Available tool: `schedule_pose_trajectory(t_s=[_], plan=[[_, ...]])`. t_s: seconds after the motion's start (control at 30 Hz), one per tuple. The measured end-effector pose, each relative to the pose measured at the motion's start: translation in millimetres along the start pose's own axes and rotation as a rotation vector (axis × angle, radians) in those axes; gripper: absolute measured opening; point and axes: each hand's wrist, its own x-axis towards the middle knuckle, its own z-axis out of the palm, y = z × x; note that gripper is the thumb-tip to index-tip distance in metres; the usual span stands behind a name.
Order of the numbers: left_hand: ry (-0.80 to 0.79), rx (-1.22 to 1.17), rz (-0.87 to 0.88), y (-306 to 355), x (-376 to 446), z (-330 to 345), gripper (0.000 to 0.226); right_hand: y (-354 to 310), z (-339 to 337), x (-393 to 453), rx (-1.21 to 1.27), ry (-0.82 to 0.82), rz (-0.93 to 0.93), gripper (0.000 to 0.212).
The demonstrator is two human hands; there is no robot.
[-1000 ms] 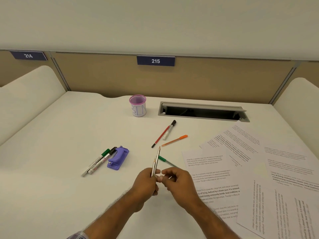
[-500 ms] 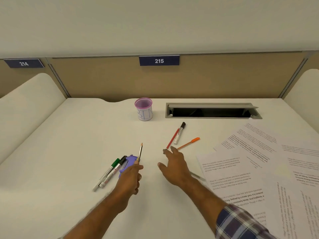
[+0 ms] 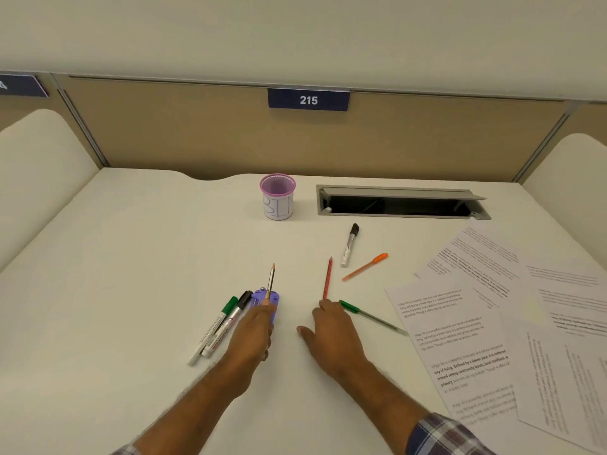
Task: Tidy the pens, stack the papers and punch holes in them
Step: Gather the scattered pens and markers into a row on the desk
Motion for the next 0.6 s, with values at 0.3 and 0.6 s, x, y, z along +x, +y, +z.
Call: schedule_pose_trajectory(t_s=[0.3, 0.6], plan=[[-0.093, -0.047, 0.021, -5.8, -11.9, -0.3, 0.026, -15.6, -6.7, -25.0, 0.238, 0.081, 0.371, 0.038], [-0.133, 0.003, 0.111, 2.2, -12.6, -6.2, 0.031, -61.4, -42.3, -37.0, 1.044, 0.067, 0.349, 0.043]])
